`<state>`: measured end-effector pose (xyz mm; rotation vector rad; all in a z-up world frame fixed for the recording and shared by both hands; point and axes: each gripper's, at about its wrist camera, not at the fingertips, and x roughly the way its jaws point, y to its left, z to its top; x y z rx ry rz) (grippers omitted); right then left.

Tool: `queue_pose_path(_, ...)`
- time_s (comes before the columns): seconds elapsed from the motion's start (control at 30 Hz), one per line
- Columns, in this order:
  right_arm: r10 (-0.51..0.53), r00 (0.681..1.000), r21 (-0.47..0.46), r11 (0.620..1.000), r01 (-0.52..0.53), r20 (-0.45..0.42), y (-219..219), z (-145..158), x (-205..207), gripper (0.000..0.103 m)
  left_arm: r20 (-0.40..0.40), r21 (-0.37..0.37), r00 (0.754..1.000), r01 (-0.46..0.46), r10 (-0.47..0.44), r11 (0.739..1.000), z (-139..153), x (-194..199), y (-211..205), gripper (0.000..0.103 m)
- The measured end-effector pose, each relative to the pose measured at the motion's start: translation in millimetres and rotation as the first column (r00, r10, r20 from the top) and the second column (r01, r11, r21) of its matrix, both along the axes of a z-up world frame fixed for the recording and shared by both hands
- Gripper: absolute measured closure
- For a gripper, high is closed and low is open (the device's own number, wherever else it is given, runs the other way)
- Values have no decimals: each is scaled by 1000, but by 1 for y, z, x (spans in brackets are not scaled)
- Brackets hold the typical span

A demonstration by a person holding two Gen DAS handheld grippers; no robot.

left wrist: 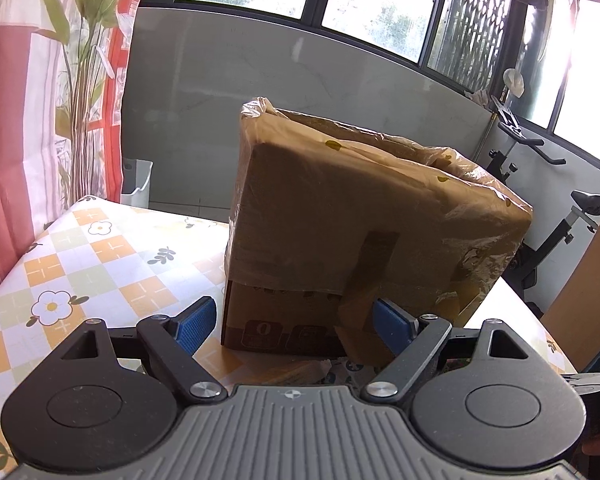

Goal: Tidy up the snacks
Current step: 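Grasp the green rice-cracker bag with the right tool, then grasp the clear cracker-stick pack with the left tool while the right tool holds the green bag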

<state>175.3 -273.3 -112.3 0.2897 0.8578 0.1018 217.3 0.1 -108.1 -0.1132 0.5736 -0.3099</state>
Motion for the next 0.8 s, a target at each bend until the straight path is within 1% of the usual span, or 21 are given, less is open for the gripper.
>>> queue_pose_path(0.1,4,1000,-14,1000,-4,11,2,4,-1,21,-16,3,1000,-23,23,1000,-10,-4,-1,16)
queue_pose_path(0.2,6,1000,-12,1000,-6,23,3,7,-4,23,-58,10,998,-39,39,999,-22,-5,0,16)
queue_pose_path(0.27,7,999,-6,1000,-7,37,4,9,-8,24,-78,26,996,-47,49,999,-28,-4,5,17)
queue_pose_path(0.37,14,998,-19,1000,-13,57,6,12,-11,24,-88,60,994,-59,64,996,-34,-4,11,17)
queue_pose_path(0.43,13,998,-16,1000,-12,57,5,11,-13,24,-99,82,993,-52,60,995,-39,-2,15,17)
queue_pose_path(0.47,9,998,-9,1000,-9,56,4,10,-13,24,-104,94,993,-45,55,995,-42,-1,16,20)
queue_pose_path(0.5,6,999,-5,1000,-6,54,3,9,-13,24,-110,106,993,-30,42,994,-44,0,16,24)
queue_pose_path(0.53,5,998,-1,1000,-5,55,3,8,-13,24,-116,113,993,-11,24,993,-46,1,16,31)
queue_pose_path(0.57,5,998,1,1000,-5,57,2,8,-13,24,-122,125,993,17,-2,992,-48,3,14,32)
queue_pose_path(0.67,7,998,-1,1000,-7,58,3,9,-12,24,-100,164,992,87,-71,983,-50,8,4,32)
queue_pose_path(0.8,7,998,0,1000,-7,59,4,9,-13,24,-87,230,984,174,-158,958,-56,18,-13,32)
